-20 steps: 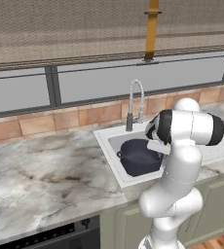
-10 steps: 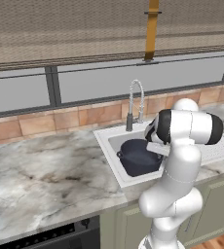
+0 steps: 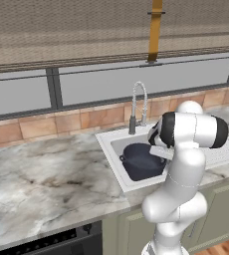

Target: Pick the pot and pot and place them in the sink. Then turn on the water.

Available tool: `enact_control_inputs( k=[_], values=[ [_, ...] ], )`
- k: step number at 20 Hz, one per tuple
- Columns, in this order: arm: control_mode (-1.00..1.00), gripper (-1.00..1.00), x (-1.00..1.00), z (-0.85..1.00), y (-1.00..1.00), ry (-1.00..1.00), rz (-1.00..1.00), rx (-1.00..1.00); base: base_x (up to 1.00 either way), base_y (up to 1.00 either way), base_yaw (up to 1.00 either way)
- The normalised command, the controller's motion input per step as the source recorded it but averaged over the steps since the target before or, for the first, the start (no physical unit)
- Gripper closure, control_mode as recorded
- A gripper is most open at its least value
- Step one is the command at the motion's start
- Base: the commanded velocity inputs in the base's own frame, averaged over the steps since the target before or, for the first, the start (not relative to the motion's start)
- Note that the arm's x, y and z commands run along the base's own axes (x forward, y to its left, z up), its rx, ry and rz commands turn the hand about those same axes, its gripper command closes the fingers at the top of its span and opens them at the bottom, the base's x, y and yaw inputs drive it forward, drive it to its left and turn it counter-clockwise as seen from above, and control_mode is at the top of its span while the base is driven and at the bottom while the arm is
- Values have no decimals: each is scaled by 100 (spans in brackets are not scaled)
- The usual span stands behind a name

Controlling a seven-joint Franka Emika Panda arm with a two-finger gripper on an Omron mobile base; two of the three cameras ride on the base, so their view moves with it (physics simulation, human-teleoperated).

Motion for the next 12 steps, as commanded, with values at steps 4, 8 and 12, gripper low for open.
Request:
enact_control_inputs(
  k=[4, 8, 12],
  values=[
    [-100, -100, 0, 0, 1, 0, 0, 0, 0, 0, 0],
    [-100, -100, 0, 0, 1, 0, 0, 0, 0, 0, 0],
    [-100, -100, -4, 8, 1, -3, 0, 0, 0, 0, 0]
  ],
)
